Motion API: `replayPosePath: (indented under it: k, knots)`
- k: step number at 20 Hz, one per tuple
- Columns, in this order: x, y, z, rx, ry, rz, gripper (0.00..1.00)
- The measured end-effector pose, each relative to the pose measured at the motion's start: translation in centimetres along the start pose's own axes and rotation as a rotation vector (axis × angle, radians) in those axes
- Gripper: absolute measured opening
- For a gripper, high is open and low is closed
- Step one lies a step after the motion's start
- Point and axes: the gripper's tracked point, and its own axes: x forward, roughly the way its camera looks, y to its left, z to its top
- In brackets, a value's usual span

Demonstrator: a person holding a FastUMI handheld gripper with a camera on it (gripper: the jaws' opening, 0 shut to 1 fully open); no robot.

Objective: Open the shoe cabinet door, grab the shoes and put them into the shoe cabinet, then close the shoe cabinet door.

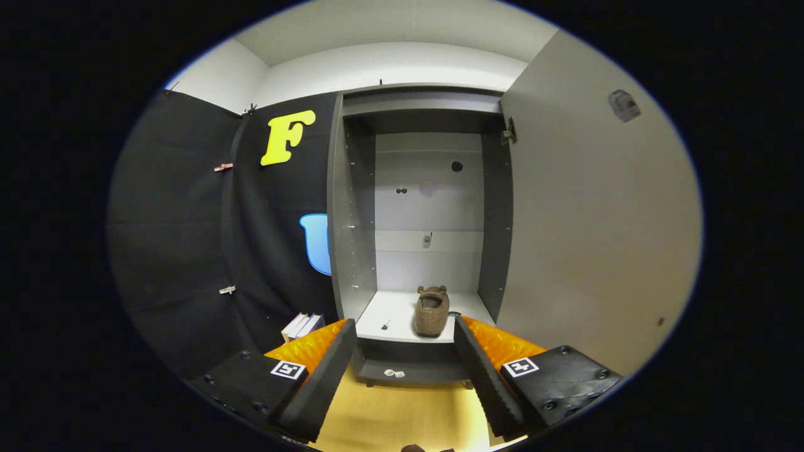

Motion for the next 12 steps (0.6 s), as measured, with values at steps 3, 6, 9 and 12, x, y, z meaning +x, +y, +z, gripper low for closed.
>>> replayPosePath:
  k: [3,6,9,12]
  knots:
    - [-4.1,-1.3,1.1,0.003,-0.032,-0.003,0.98]
    - [-7.8,-3.3,0.4,0.005,-0.034,-0.028,0.98]
    - [-10.6,-6.4,0.2,0.041,-0.060,-0.085,0.98]
    - [-13.3,-11.5,-0.1,0.019,-0.082,-0.197,0.98]
